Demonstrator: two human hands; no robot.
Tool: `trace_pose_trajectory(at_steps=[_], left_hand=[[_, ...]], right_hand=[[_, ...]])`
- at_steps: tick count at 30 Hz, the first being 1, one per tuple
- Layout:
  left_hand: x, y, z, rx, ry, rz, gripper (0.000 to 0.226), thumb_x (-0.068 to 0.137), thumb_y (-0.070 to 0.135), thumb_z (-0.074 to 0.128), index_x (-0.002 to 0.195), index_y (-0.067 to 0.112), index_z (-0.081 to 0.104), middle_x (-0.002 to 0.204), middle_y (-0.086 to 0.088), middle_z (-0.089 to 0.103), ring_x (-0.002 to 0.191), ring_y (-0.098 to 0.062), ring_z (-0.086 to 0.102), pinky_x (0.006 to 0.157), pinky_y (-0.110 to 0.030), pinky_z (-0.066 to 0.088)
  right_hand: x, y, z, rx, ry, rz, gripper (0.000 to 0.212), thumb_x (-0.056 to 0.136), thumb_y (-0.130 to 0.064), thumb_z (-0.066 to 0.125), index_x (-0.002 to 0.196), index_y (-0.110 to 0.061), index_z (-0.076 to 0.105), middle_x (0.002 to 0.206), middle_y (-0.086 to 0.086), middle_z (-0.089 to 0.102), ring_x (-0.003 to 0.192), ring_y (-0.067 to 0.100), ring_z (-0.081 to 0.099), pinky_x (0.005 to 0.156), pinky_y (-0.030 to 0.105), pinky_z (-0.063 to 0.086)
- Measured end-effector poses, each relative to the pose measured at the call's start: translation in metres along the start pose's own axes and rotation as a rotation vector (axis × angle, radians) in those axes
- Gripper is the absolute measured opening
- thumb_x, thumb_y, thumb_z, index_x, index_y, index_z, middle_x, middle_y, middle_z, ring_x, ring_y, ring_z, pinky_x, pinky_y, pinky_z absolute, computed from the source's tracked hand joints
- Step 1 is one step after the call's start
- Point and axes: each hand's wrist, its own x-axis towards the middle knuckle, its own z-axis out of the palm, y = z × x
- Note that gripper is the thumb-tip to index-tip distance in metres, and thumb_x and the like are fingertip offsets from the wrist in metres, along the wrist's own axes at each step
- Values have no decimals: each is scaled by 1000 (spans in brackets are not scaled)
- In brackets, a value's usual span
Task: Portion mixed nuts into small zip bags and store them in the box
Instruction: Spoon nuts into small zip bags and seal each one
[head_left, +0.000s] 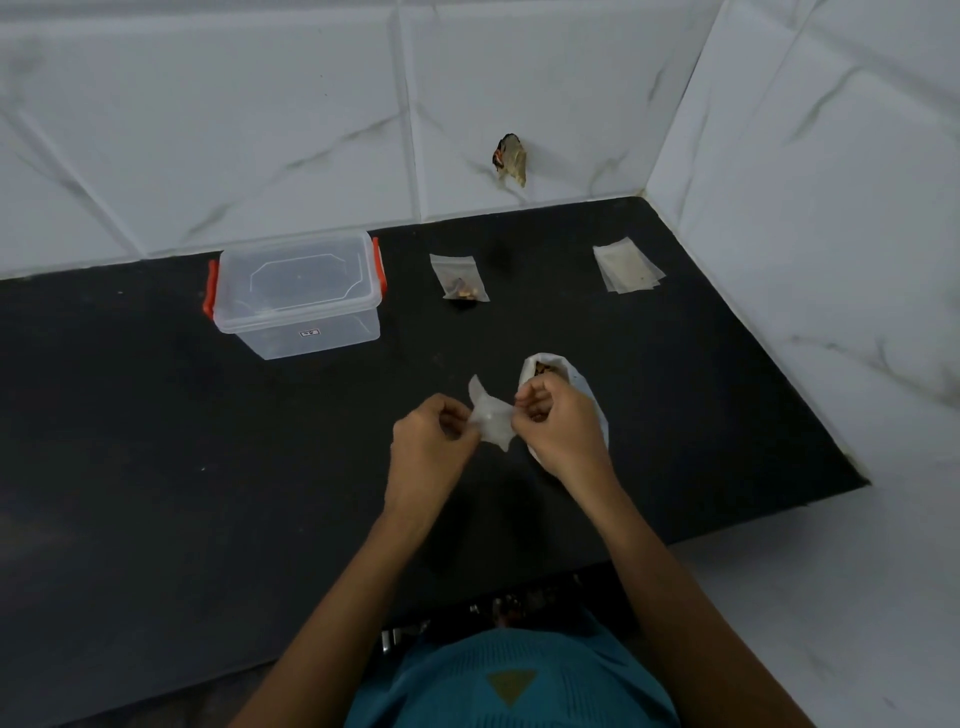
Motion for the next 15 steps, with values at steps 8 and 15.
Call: trace_pose_trajectory(at_steps=[8, 15], left_hand=[[0, 9, 2, 194, -94, 316, 35, 85, 7, 60, 117, 18, 56, 126, 14, 42, 113, 3, 38, 97, -14, 33], [1, -4, 9, 55, -253, 270, 87, 65, 29, 82, 135, 30, 30, 138, 11, 34, 129, -4, 31, 103, -19, 24]], right_hand=[[-5, -4, -6, -114, -34, -26, 12, 87, -9, 58, 95, -16, 61, 84, -9, 57, 71, -3, 52, 63, 1, 40], [-4, -8, -11, -50, -88, -7, 13, 90, -11, 54, 99, -14, 63, 83, 3, 67, 72, 4, 60, 56, 8, 44]])
